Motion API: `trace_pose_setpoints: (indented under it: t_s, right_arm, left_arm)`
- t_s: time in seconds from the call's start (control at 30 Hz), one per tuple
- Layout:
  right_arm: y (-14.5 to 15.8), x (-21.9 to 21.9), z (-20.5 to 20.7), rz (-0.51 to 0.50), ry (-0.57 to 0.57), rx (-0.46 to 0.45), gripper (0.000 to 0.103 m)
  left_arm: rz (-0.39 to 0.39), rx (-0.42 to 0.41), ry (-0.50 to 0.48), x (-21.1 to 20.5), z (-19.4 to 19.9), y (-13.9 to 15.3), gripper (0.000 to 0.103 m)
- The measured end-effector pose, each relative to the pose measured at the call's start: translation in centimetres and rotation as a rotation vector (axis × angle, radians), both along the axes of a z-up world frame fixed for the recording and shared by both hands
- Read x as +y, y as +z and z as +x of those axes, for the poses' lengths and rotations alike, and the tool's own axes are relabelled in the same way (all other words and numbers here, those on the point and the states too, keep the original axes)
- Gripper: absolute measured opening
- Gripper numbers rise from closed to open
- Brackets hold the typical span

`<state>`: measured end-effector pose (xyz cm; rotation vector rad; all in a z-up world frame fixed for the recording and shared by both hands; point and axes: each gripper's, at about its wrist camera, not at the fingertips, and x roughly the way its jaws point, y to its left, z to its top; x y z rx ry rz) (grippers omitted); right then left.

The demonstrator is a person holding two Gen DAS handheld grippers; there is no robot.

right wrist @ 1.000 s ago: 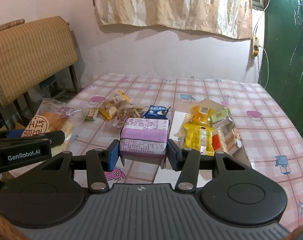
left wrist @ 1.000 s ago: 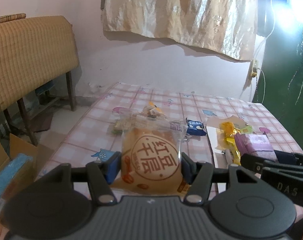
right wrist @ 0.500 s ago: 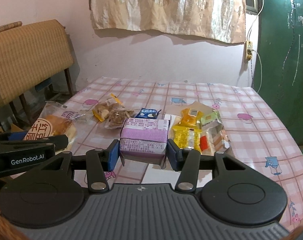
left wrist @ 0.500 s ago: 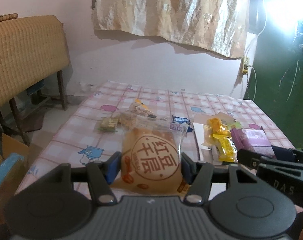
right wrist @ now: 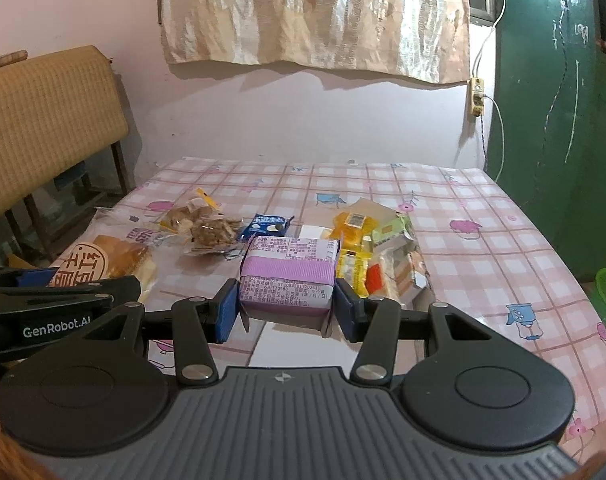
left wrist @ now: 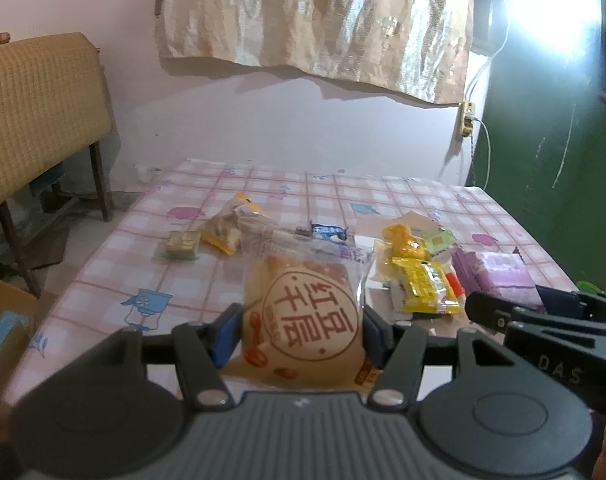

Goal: Organize snacks
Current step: 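Carry the cake bag and purple box toward the white box with both tools, then lower both items into the white box and open both tools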

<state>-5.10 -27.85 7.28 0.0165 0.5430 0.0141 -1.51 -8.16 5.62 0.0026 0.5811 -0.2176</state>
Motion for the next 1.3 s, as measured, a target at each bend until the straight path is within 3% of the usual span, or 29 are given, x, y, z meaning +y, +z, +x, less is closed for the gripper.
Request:
trace_pose_setpoints:
  t_s: [0.73,1.3]
  right_arm:
    - [0.0,-2.9,-1.0,0.011,-0.121,-0.013,0.062]
    - [-2.1,-5.7,-1.5,0.037,-0.18,0.045,0.062]
  left_arm:
    - [0.007,0.017,-0.115,-4.9,0.6,-0.7,0.061]
    - [0.017,0.063,-0.188,-8.4,1.8,-3.3,0.061]
